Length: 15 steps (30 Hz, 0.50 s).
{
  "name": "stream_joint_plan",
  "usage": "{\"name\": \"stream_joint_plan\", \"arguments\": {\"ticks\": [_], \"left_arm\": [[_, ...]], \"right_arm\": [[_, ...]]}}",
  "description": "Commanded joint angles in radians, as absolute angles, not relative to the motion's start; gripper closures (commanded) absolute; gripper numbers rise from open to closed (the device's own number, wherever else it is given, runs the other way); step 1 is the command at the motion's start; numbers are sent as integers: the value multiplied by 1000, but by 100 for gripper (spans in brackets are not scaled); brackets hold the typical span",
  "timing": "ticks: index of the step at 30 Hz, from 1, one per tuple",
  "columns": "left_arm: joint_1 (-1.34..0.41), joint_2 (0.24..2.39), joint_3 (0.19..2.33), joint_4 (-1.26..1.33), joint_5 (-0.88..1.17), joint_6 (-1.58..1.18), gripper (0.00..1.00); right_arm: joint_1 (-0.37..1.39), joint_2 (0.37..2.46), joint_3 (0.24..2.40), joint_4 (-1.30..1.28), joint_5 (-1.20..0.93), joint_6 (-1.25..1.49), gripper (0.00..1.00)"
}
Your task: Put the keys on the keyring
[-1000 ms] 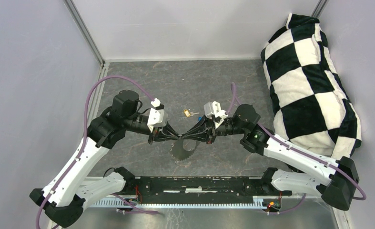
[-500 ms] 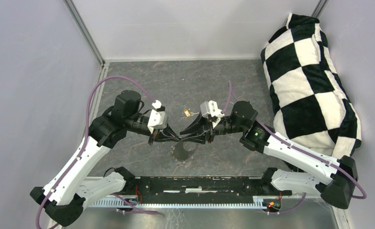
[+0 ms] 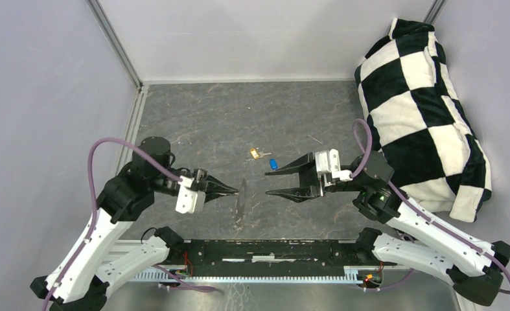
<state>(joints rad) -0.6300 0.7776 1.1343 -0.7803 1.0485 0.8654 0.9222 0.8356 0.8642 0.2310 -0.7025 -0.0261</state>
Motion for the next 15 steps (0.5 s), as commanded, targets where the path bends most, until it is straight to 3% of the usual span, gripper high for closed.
{"name": "stream_joint_plan", "arguments": {"ticks": [1,15], "left_arm": [[-634,740,1111,-752,1040,1114,98],[-634,695,1072,-751,1029,1306,98]], "right_arm": [[920,819,810,290,-703,-46,51],[920,877,804,323,-747,-55,59]]}}
